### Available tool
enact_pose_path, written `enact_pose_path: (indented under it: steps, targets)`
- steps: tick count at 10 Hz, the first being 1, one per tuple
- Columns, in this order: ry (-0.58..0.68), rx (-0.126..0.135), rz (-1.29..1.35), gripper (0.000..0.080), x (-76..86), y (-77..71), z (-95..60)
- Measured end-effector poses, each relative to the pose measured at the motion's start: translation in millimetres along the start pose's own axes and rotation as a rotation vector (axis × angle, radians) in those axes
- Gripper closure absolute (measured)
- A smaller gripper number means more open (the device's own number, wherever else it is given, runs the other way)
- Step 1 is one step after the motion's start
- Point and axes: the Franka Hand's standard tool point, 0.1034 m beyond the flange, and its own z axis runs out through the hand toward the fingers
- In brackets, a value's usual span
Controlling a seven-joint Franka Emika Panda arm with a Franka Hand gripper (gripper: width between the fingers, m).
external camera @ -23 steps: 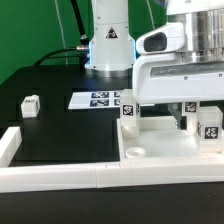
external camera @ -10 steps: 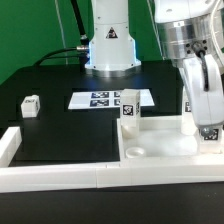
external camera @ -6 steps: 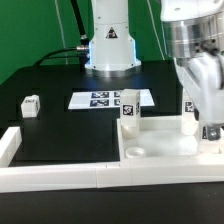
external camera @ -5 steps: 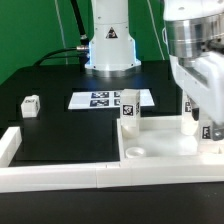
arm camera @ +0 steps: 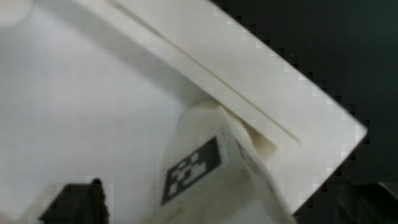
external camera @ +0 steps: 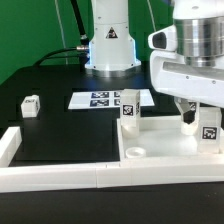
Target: Assemble square table
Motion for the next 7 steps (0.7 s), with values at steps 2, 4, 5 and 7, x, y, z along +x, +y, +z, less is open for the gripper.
enact_pose_path:
  steps: [2, 4, 5, 7]
  targets:
    - [0.036, 0.018, -0.243, 0.015, 5.4, -2.6, -1.1]
    - [0.034, 0.019, -0.202, 0.0253, 4.8, -3.0, -0.8]
    - [0.034, 0.019, -0.192, 0.0429, 4.8, -2.9, -0.7]
    - [0.033, 0.019, -0.093, 0.0509, 5.8, -1.6, -0.5]
